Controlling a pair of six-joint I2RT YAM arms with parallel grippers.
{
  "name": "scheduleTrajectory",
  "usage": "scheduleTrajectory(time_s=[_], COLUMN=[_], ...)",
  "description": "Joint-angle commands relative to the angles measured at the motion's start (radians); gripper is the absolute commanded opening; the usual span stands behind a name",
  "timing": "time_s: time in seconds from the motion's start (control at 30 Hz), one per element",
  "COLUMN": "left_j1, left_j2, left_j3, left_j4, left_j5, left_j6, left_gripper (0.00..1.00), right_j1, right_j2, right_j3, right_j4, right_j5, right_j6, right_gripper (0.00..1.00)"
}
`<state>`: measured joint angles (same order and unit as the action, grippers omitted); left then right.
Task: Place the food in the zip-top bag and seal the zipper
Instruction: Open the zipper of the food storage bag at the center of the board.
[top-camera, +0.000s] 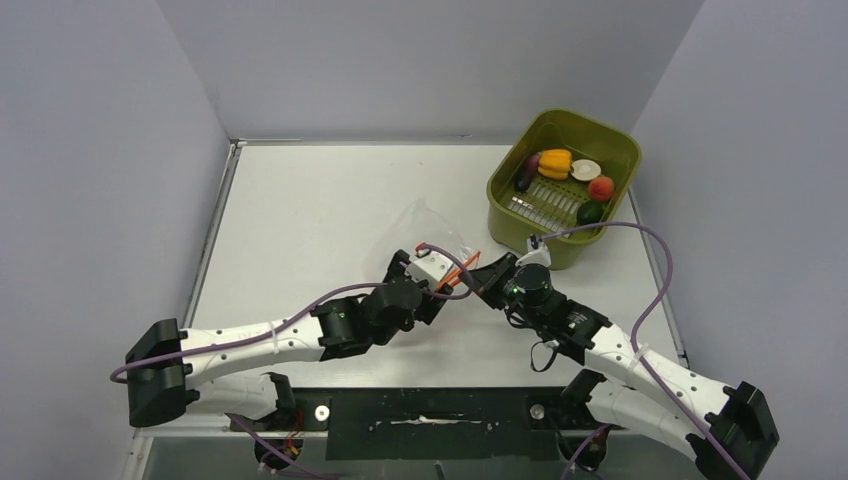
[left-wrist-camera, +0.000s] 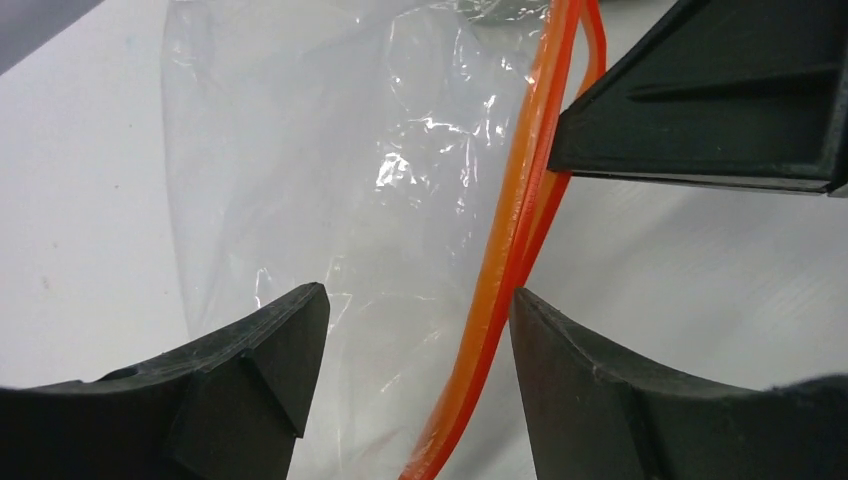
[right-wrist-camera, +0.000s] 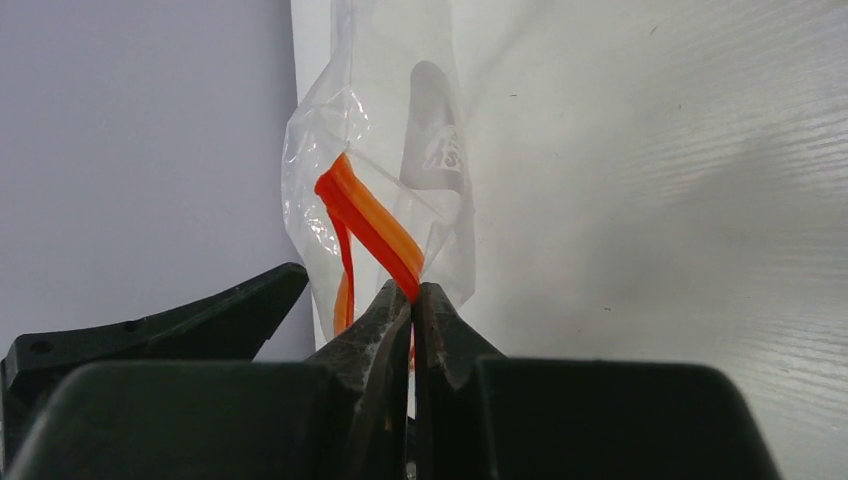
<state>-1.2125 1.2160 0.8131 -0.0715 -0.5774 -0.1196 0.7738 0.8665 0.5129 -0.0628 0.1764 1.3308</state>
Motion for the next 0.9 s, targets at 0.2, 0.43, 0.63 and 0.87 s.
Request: scheduleTrajectory(time_s=[0.2,0.43,0.63,0.87], left_j1=[-0.009,-0.010,-0.010,-0.009], left_j2=[-0.029,-0.064,-0.079,-0.101], left_j3=[-0.006,0.051,0.107,0.094], left_j4=[0.085,-0.006,-0.085,-0.031], left_j5=[-0.099,-0.076,-0.140,-0.076], left_j6=[0.052,-0.019,-0.143,-0.247], left_gripper=[0.22,0.00,0.00,0.00], right_j1=[0.004,0.000,-0.033,-0.047], right_j2=[-0.017,-0.024,-0.092,-0.109], right_j3=[0.013,0.021,0.048,0.082], right_j4=[0.000,-0.099,-0.167,-0.156], right_j5=[0.044,0.112,0.189,0.112], right_j6=[-0.012,-0.148,-0.290,-0.283], right_gripper=[0.00,0.00,0.02,0.37])
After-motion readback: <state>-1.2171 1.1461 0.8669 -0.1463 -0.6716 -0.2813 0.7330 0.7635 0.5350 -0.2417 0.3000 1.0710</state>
